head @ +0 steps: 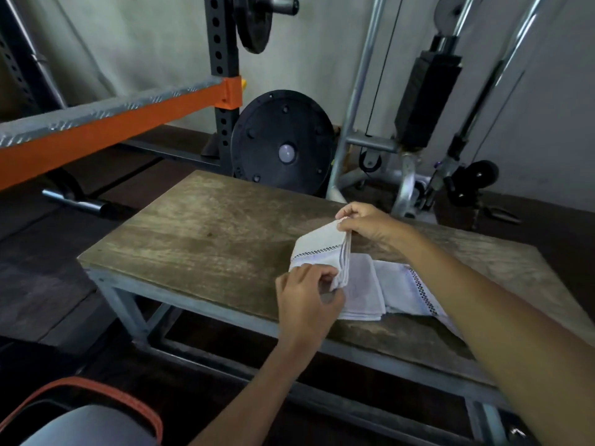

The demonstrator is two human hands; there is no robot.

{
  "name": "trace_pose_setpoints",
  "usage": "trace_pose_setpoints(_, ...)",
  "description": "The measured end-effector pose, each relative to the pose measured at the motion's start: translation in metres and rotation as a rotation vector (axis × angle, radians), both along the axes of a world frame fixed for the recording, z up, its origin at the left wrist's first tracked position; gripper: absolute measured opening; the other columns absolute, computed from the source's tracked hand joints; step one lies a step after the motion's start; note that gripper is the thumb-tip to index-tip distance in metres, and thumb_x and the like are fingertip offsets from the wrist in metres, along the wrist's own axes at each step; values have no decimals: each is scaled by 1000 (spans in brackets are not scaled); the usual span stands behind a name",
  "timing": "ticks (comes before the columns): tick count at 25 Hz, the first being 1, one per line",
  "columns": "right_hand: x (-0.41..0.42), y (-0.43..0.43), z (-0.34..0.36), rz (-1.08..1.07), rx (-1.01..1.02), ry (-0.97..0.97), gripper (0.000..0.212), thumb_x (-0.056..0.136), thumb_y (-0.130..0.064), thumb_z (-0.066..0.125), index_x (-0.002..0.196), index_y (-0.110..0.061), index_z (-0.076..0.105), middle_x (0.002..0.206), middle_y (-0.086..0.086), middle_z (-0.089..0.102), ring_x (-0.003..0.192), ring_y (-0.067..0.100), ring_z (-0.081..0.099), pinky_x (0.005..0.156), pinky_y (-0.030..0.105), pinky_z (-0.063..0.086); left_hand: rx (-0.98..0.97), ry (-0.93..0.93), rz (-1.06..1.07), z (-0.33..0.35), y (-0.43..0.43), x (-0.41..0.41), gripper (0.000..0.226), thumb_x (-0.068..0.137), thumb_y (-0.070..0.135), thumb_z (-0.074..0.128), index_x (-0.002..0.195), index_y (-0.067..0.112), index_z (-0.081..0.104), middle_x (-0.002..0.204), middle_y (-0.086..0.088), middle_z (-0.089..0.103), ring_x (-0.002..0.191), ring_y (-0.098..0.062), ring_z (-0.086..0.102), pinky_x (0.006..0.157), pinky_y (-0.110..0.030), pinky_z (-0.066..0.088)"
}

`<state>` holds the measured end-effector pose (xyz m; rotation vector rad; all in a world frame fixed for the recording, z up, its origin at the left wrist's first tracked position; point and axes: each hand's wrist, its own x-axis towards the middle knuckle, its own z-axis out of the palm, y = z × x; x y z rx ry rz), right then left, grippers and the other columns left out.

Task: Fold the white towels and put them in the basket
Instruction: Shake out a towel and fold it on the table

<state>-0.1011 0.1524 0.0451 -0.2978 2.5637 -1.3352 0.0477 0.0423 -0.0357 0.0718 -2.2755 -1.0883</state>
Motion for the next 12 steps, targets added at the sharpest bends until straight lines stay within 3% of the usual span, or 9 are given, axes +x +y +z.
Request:
trace_pose_setpoints(3, -12, 33, -13, -86, 46, -15, 15, 82, -6, 64, 90, -18, 59, 89, 6, 61, 81, 16, 57, 71, 25, 46, -154, 63, -89, -8, 36, -20, 23, 64, 21, 74, 83, 25, 63, 75, 12, 64, 74, -9, 59, 76, -23, 37)
trace_pose_setpoints(7, -28, 55, -42, -136, 151, -51, 16, 80, -8, 66, 80, -22, 59, 92, 5, 62, 93, 22, 61, 86, 36, 51, -264, 63, -152, -22, 61, -36, 23, 61, 17, 77, 76, 24, 60, 68, 11, 63, 66, -10, 59, 68, -26, 35)
trace_pose_setpoints(12, -28, 56, -67, -106, 209, -42, 19, 83, -9, 66, 100, -12, 61, 93, 2, 57, 87, 16, 54, 68, 25, 43, -388, -8, -162, -38, 62, -34, 17, 64, 24, 74, 74, 27, 60, 67, 13, 62, 67, -9, 56, 68, -25, 30)
